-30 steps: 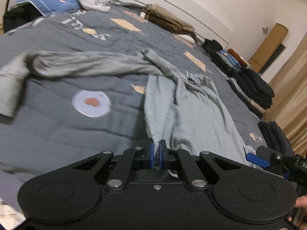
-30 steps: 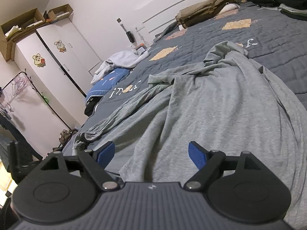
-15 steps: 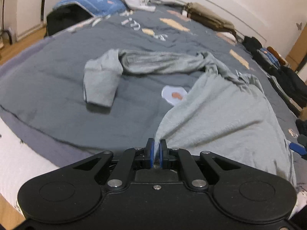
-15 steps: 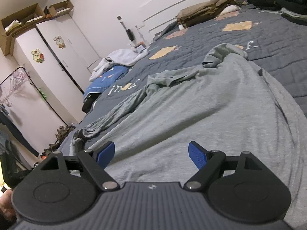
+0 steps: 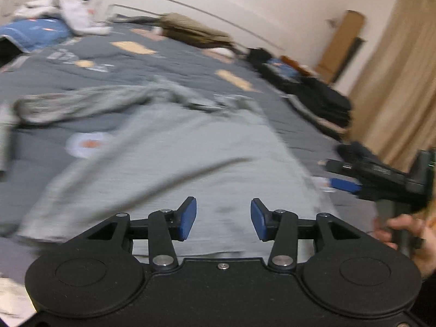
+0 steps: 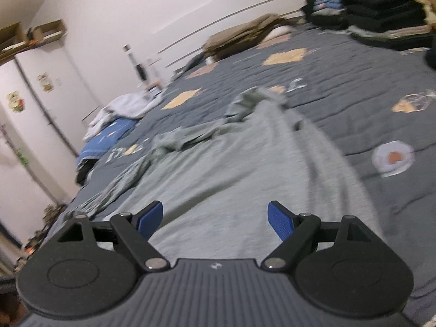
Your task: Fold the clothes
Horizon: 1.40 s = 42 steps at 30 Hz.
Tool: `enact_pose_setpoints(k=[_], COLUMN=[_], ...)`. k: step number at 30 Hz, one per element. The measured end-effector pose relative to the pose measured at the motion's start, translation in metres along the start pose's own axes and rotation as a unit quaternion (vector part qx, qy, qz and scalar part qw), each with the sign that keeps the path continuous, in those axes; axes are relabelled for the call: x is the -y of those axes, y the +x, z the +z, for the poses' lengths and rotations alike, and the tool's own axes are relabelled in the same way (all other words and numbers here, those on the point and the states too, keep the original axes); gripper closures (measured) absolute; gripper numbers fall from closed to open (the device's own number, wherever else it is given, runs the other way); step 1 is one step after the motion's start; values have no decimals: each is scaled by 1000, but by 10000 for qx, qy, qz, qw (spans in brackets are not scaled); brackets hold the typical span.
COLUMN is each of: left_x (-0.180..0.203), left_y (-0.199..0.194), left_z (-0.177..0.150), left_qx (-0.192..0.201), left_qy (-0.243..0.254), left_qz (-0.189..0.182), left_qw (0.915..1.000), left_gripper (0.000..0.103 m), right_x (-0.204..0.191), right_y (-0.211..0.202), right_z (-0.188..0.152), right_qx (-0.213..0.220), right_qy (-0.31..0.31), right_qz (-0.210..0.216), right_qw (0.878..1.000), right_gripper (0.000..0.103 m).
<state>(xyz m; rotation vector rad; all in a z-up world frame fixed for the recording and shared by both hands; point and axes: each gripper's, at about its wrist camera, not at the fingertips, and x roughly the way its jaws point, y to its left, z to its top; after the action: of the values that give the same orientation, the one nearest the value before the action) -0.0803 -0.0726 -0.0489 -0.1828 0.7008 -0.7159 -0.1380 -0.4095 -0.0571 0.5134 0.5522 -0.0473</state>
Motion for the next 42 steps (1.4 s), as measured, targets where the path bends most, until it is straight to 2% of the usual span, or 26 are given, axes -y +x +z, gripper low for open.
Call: enact_pose_setpoints(k=[2,5,17,27,31,36,38,39,41,42], left_x=[18,37,81,103,108,115,117,117,118,118], left_y=[15,31,73,93,100,105,107,107,108,108], left_z=[-6,-15,-16,-17,-17,-18,-19,-18,-18,-18], left_qx=[-27,-114,-198,-264,-293,-333,-353,-362,-371,-368], left_qy=[182,466,548,574,557,595,604,605,615,613], left_qz=[-208,-294,-472,-570,-594,-661,-670,-670,-666,-662], left_qw=[9996,9984,9972,9964,9962,9955,9953,9953,9952,9952], left_gripper=[55,50,47,45,44,44,44,44,44,44], right_x=[13,32,65,71,81,94,98,100,103,104], right_y=[-5,-13,-23,6,11,11,12,12,13,13], right_z=[3,5,-5,-16,-19,-23,-25,-26,-27,-28], right_qx=[78,163,58,-374,-547,-645,-693,-725,-780,-802], right_qy=[65,149,-231,-878,-815,-492,-369,-288,-136,-67], right_qz=[-152,-346,-1103,-1223,-1397,-1250,-1131,-1052,-918,-868], right_qw=[9998,9992,9936,9879,9853,9888,9905,9914,9926,9930], right_gripper=[20,20,19,19,19,20,23,28,41,59])
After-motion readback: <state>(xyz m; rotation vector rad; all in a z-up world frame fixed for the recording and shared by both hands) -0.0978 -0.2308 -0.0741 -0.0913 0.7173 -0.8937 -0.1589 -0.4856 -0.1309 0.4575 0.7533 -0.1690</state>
